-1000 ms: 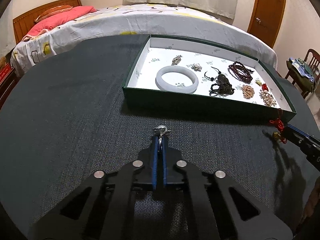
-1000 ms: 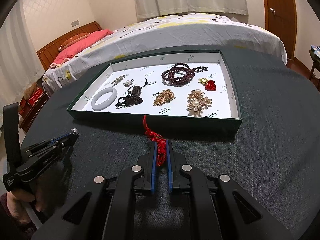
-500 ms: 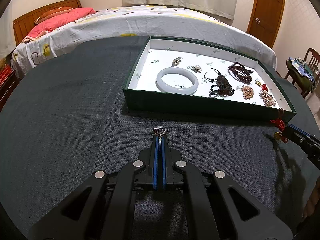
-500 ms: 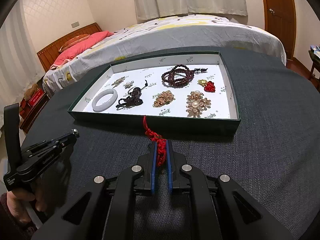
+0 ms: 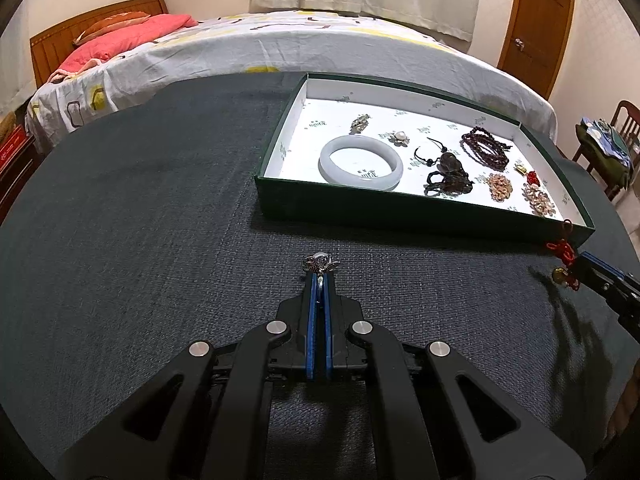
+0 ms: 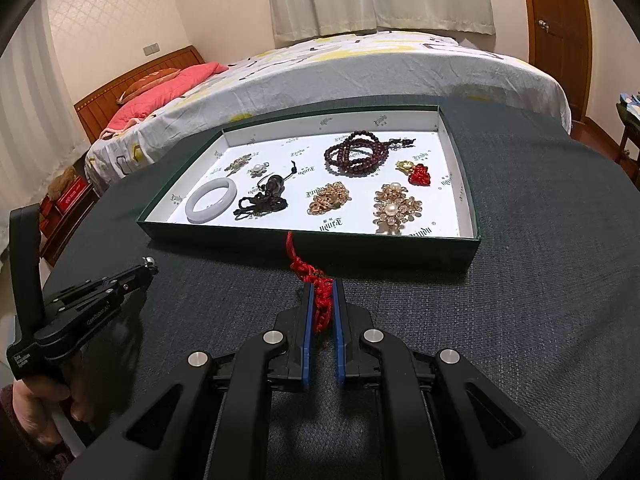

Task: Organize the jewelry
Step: 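Carry the silver pendant with the left tool over the box while the right tool carries the tassel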

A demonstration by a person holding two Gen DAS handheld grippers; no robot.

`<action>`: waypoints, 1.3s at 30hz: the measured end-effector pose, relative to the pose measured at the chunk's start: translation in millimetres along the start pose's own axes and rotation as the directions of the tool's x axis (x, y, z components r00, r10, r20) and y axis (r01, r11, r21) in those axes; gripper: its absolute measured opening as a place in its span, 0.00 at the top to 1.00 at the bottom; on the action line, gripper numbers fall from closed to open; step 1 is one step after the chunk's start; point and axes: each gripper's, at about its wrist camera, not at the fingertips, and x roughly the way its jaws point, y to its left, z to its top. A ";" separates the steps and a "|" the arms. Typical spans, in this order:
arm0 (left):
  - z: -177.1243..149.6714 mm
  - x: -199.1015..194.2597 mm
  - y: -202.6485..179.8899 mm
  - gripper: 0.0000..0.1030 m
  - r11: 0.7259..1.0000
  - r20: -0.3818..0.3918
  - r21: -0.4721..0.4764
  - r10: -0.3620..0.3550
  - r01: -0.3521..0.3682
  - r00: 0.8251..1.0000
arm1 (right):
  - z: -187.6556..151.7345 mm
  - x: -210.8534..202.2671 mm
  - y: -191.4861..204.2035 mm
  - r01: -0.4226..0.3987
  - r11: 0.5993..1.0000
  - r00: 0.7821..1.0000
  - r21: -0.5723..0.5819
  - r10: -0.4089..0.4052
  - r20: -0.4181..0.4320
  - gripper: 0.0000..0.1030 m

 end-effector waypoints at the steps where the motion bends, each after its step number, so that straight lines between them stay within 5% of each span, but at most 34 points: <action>1: -0.1 -0.1 0.2 0.96 1.000 0.000 0.000 0.000 0.000 1.000 | 0.1 -0.3 0.2 -0.001 1.000 1.000 0.000 0.001 0.001 0.91; 39: 18.2 -59.5 -13.4 0.96 0.999 0.108 0.007 -0.035 0.034 0.993 | 13.9 -47.4 12.9 -0.005 1.000 0.993 -0.022 0.007 0.114 0.91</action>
